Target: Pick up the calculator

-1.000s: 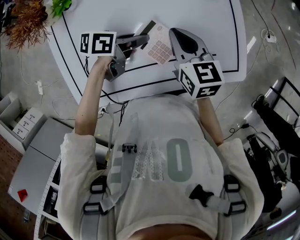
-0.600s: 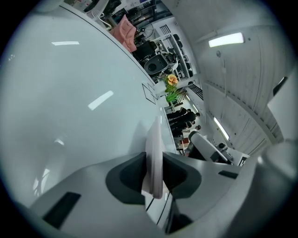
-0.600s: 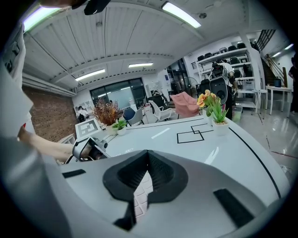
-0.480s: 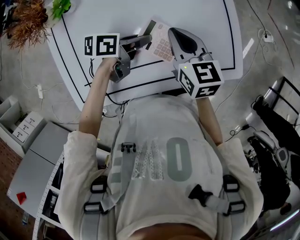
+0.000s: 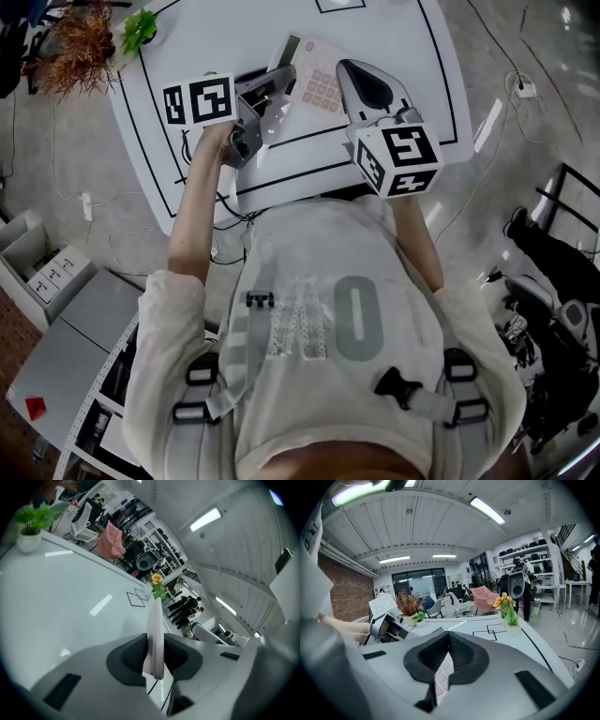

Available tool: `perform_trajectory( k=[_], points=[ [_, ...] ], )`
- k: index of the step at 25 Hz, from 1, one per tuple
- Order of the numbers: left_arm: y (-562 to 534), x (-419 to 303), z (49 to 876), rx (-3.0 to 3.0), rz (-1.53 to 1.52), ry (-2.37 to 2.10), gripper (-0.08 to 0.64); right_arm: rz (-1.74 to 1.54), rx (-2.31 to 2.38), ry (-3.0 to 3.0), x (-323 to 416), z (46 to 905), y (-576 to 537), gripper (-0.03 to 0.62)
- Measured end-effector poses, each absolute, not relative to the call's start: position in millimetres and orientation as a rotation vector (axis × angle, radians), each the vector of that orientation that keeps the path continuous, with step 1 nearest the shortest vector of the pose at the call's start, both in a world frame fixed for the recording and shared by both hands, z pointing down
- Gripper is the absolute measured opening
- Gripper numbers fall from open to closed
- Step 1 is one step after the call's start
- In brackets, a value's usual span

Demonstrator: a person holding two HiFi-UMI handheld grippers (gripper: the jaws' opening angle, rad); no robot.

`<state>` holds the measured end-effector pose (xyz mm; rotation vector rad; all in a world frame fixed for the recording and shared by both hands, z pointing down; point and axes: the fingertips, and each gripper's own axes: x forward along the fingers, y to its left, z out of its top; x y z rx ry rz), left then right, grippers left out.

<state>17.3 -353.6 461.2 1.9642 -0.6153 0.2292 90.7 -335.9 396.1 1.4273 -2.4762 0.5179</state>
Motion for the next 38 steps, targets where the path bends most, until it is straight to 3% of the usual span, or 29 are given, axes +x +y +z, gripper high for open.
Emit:
perform_trajectory(
  k=[8,21,29,38],
  points=[
    [-369.9,-10.8,391.0,2.174,0.15,-0.863,0.089,0.329,1.485,-2.537,85.1,346.2,-336.4,0.008],
    [-340.7,-115.0,284.9,2.396,0.24,-1.824,0.089,0.231,1.456,-2.606,35.9,308.9,-325.4,0.008],
    [-311.8,-151.4,273.8,2.364,0.345,-2.251,0.089,0.205,1.503,-2.59,20.5,306.4,-322.9,0.008],
    [-305.2,-155.6,282.3,2.339,0.334,-2.27,0.088,0.161,1.546,-2.54,26.3,312.7,-317.8,0.008]
  ],
)
